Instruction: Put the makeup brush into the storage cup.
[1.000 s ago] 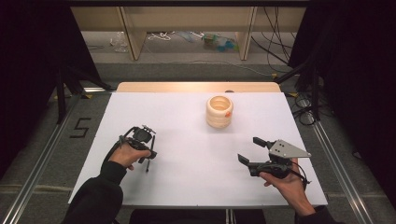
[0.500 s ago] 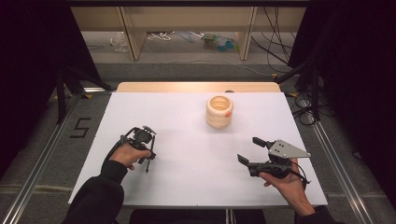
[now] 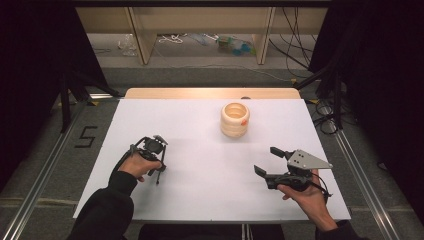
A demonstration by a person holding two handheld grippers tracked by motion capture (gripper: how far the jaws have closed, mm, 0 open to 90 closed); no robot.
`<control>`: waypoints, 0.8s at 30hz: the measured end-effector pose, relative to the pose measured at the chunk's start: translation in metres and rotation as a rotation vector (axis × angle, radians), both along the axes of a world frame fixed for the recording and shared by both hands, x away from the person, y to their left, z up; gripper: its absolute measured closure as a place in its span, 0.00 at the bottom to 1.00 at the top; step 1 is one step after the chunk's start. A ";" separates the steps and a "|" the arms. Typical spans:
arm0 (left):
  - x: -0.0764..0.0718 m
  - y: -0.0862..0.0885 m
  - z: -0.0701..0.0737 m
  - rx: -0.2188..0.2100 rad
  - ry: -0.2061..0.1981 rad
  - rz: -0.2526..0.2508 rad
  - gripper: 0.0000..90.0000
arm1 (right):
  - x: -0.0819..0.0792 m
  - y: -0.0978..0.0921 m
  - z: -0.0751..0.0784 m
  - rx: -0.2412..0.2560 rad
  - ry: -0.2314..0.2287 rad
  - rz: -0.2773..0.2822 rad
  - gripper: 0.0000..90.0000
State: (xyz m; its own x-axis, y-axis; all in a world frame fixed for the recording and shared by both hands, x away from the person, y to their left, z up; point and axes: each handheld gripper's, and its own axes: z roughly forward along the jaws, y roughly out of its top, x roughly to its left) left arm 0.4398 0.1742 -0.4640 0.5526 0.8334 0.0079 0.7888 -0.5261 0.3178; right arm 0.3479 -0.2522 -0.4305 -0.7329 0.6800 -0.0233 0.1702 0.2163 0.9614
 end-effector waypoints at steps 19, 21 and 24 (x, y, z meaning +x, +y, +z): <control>0.003 -0.003 0.002 0.025 0.041 -0.027 0.85 | 0.001 0.001 0.000 -0.001 -0.006 0.004 0.19; 0.002 -0.006 0.002 0.004 0.057 0.012 0.86 | 0.001 0.000 0.000 -0.002 -0.006 0.004 0.19; 0.002 -0.007 0.002 0.033 0.056 -0.006 0.88 | 0.000 0.001 0.000 -0.001 0.000 0.004 0.19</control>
